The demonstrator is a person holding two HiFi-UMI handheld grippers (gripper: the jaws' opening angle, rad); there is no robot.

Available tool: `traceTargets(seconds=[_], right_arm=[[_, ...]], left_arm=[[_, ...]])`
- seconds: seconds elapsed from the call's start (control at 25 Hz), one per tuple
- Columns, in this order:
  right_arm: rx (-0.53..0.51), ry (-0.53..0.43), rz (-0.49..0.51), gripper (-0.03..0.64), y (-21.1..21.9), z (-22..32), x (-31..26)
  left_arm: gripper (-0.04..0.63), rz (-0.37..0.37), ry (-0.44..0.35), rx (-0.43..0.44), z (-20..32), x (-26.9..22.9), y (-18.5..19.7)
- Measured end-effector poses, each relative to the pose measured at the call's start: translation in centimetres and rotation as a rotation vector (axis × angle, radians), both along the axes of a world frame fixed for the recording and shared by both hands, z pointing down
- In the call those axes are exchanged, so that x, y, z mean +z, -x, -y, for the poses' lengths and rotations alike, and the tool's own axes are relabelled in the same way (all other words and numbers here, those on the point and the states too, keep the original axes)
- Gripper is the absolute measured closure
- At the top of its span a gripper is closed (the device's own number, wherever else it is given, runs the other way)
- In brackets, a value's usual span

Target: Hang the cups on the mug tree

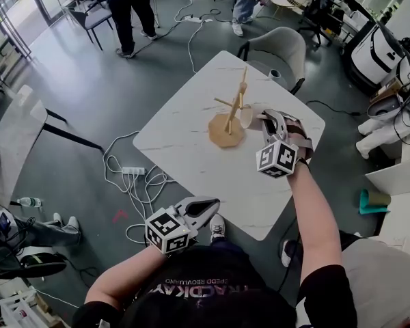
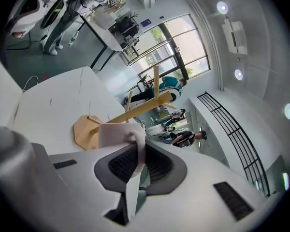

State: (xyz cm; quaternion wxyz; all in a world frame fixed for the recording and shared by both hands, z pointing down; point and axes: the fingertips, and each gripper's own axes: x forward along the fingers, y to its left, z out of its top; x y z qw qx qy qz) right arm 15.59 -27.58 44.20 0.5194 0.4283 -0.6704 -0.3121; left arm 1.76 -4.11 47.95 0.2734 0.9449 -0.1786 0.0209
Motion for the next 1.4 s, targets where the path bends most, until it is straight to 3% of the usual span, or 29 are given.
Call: traceTargets(seconds=[0.64,1.4], right_arm=[[-0.089,0.009,-0.320,0.586,2.2,0.5,1.3],[-0.084,0.013,-0.420,0.584,2.7,0.2,2.3]], left_arm=[[0.598,-0.014,-0.002,-0.003,0.5,0.0,0.9],[0.598,-0.011,-0.005,0.014,0.4,-0.1,1.3]])
